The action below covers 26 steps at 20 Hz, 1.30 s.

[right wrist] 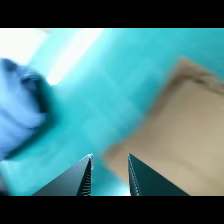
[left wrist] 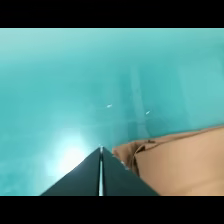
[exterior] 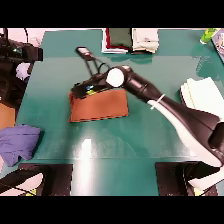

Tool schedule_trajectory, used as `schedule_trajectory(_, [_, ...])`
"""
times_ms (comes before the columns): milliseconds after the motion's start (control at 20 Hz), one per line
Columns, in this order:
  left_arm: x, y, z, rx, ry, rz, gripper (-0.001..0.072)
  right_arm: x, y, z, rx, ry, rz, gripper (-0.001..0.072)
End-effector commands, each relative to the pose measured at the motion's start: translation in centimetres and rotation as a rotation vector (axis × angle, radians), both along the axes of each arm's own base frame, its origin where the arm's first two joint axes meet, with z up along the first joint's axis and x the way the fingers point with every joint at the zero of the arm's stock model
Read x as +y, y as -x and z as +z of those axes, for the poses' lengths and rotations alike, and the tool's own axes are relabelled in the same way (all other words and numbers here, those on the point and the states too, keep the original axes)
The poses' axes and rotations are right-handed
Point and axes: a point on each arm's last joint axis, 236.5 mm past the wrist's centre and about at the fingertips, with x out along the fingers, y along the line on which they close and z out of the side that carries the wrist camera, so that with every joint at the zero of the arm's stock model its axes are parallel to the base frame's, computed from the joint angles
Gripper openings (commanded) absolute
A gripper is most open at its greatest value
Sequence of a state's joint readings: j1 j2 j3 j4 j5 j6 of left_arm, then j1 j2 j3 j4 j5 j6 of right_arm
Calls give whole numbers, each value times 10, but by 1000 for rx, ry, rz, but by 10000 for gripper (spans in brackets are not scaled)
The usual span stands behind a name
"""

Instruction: Fold the shirts.

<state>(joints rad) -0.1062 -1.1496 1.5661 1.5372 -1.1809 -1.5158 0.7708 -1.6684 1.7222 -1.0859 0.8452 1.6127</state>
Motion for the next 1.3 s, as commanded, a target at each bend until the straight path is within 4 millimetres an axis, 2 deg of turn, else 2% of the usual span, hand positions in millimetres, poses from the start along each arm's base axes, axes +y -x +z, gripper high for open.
schedule_trajectory(0, [-1,10,-3,33,2,-8,25,-87,-17,-26,74,160,-105,265])
schedule_trajectory(150, [-16,10,-4,36,41,-41,25,-189,-26,-56,186,314,-273,264])
schedule_trajectory(250, [-24,8,-1,22,75,-54,25,-235,-24,-74,273,356,-359,266])
schedule_trajectory(300, [-27,7,1,14,89,-59,25,-251,-23,-83,316,365,-395,287])
schedule_trajectory(350, [-27,6,2,7,91,-59,25,-262,-20,-92,360,369,-418,486])
schedule_trajectory(400, [-28,6,2,7,96,-61,25,-265,-19,-99,391,358,-430,595])
schedule_trajectory(600, [-29,6,2,9,97,-62,25,-239,-14,-127,521,293,-415,596])
schedule_trajectory(900, [-29,10,-2,32,92,-66,25,-188,-19,-166,590,350,-332,595])
schedule_trajectory(1100, [-28,20,-11,86,67,-88,25,-174,-20,-186,631,389,-294,581])
schedule_trajectory(1150, [-28,22,-13,96,64,-92,25,-170,-21,-186,629,389,-289,522])
schedule_trajectory(1200, [-28,23,-14,100,61,-95,25,-169,-24,-185,610,386,-291,402])
schedule_trajectory(1250, [-29,23,-14,102,66,-98,25,-165,-28,-182,587,373,-291,230])
